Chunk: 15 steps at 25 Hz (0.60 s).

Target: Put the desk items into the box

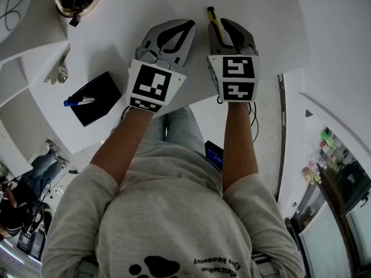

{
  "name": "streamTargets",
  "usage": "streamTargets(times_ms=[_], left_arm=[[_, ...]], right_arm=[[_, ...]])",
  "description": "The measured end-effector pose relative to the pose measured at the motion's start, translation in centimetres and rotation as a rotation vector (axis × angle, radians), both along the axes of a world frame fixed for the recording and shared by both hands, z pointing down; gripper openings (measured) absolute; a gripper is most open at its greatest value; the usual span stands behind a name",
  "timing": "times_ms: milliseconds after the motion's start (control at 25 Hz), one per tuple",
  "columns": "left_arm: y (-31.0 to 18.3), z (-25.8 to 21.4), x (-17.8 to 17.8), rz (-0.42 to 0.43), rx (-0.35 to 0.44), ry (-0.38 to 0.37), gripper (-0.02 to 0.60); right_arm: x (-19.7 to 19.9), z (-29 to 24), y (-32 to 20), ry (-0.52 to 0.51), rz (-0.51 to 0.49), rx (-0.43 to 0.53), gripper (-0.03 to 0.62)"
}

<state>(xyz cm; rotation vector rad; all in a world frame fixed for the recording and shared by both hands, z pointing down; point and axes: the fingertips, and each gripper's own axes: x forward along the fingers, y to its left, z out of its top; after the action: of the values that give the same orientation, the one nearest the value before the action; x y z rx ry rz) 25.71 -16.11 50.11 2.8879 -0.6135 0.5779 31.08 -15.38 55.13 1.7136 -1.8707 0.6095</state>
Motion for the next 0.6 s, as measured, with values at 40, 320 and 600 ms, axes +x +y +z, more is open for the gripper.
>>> streamTargets(times_ms=[40,320,600], left_arm=[[0.0,0.1,0.0,0.001,-0.002,-0.002,0.004],[-0.1,0.3,0.0,0.004,-0.013,-0.006,0.005],[-0.3,0.1,-0.2,-0.002,-0.023,0.001,0.004]], right_arm=[[0.1,0.3,-0.1,0.004,-0.001,-0.023,0.102],[0.0,2.2,-1.1,0.009,-0.017,-0.166,0.123],[0.2,2.8,-1.2,-0.038,0.024,-0.241,0.118]])
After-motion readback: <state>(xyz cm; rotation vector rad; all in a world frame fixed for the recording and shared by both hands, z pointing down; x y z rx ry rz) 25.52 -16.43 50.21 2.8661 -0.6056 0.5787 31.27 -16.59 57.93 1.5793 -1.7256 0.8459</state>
